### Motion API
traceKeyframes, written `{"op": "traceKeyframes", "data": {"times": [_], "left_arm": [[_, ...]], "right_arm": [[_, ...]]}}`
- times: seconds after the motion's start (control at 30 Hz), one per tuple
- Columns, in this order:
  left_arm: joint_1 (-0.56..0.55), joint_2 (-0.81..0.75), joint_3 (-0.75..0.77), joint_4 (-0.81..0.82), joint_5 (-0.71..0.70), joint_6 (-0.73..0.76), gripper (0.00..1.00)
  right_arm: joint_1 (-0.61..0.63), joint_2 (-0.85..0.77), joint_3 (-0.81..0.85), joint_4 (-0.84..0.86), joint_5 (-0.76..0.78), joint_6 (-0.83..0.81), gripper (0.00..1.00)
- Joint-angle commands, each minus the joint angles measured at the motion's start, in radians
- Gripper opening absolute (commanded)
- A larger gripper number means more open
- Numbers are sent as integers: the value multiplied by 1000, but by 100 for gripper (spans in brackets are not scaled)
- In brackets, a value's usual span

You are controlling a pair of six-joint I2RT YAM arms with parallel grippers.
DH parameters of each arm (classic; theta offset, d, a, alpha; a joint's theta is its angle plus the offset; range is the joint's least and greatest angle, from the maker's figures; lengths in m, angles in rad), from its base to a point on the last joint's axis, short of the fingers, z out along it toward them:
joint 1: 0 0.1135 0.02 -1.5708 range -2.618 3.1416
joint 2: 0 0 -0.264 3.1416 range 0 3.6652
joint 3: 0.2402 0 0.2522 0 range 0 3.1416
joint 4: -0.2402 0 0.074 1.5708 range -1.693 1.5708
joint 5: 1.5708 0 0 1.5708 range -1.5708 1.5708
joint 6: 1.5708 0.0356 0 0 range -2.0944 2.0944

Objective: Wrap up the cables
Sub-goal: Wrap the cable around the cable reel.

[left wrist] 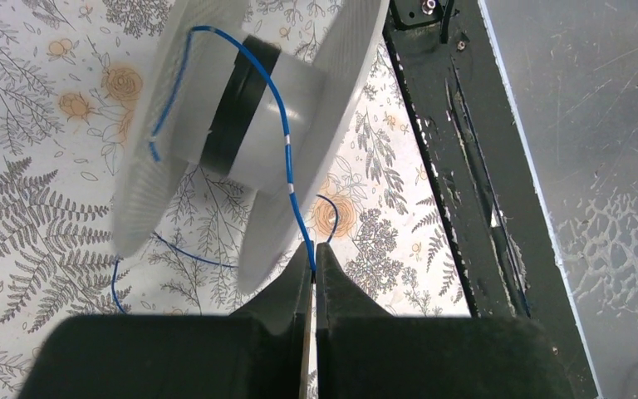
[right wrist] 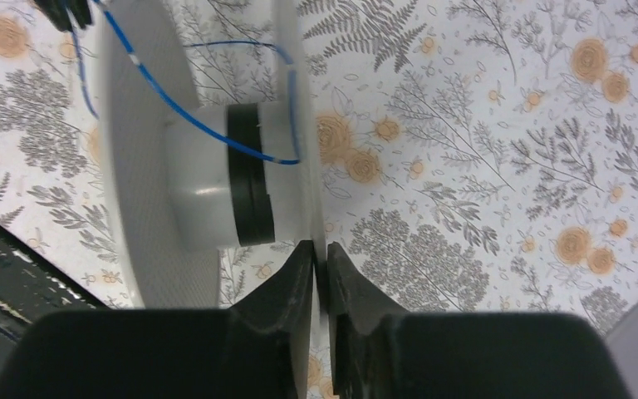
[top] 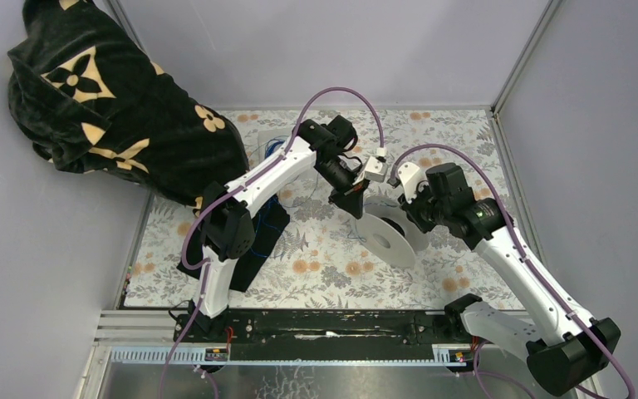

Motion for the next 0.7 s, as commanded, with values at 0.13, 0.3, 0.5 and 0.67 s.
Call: {"op": "traceKeyframes", "data": {"times": [0.13,0.3,0.5,0.67], "left_arm": [[0,-36,20,-2,113,-18,0],[0,-43,-9,40,165,-72,0],[0,-15,-20,42,203,-100,0],[6,-16,-83,40,252,-122,0]], "right_arm": [[7,18,8,55,-57,71,9],[7,24,21,71,-70,99,8],[7,29,13,82,-70,94,14],[8,-5,-13,106,-65,80,26]]}}
